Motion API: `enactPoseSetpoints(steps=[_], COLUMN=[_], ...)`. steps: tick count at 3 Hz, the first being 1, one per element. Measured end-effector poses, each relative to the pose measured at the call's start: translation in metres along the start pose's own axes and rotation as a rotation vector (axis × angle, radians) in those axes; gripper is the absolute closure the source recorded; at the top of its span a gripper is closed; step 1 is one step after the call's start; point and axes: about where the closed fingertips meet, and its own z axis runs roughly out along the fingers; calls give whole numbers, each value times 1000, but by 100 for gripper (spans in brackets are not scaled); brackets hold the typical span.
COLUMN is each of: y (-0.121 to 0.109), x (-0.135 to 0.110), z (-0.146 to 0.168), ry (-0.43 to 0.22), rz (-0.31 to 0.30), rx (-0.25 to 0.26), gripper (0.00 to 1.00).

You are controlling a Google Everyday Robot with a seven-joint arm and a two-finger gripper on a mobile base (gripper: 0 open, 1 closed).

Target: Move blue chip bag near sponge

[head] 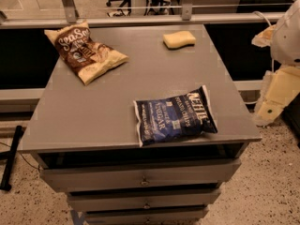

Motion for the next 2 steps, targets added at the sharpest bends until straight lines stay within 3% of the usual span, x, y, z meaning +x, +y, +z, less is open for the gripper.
enactPoseSetpoints(steps=[1, 2], y=[-3, -1], x=[-2, -20], z=[43, 93], ry=[-80, -174], rz=[33, 37], rx=[-43, -108], gripper=[0, 0])
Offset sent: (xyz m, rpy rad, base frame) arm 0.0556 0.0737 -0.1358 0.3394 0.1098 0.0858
